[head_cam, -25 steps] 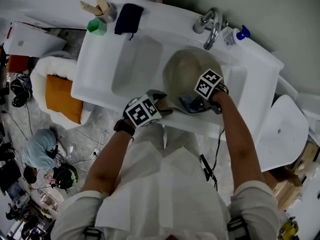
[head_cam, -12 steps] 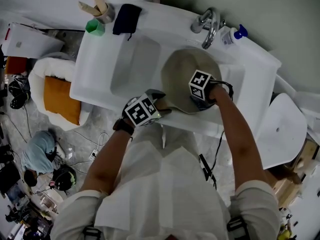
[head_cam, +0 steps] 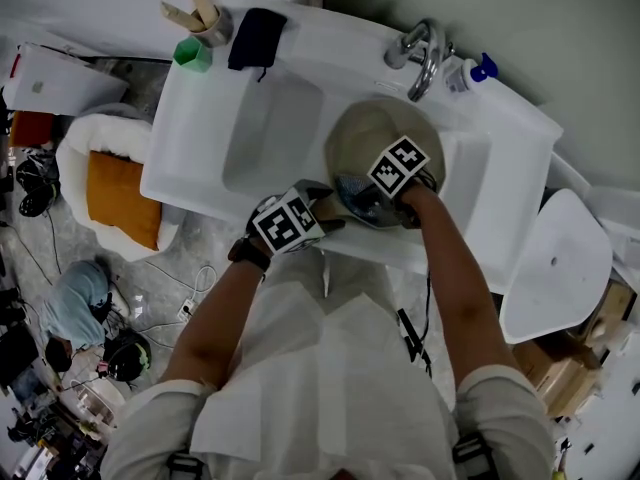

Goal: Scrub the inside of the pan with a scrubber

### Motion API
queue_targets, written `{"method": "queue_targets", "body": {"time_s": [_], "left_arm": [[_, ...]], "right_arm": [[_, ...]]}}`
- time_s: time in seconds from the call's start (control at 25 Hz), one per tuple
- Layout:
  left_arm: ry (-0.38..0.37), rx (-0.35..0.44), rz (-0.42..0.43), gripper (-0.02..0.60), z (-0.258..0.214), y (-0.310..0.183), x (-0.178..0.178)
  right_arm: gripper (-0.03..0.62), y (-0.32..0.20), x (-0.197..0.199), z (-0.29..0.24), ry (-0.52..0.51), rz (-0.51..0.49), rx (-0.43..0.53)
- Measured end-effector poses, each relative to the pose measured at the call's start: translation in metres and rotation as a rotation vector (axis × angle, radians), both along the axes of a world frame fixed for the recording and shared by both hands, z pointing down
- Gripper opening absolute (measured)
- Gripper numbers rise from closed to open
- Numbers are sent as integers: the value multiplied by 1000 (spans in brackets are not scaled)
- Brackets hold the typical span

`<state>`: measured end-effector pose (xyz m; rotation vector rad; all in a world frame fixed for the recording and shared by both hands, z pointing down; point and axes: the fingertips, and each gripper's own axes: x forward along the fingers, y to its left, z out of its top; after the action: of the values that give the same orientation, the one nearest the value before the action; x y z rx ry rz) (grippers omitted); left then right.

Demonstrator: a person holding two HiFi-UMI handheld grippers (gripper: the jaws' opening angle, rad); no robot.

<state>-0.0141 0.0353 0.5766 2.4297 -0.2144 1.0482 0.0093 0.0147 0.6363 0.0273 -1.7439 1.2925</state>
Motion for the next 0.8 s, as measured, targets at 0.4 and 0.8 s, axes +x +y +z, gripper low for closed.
{"method": "queue_targets", "body": {"time_s": [0.4, 0.8], "left_arm": [[1, 1, 1, 285, 0, 0, 0], [-5, 6, 3, 285, 0, 1, 0]], "right_arm": [[15, 18, 30, 1, 102, -123, 24], [15, 2, 135, 27, 552, -585, 187]]}}
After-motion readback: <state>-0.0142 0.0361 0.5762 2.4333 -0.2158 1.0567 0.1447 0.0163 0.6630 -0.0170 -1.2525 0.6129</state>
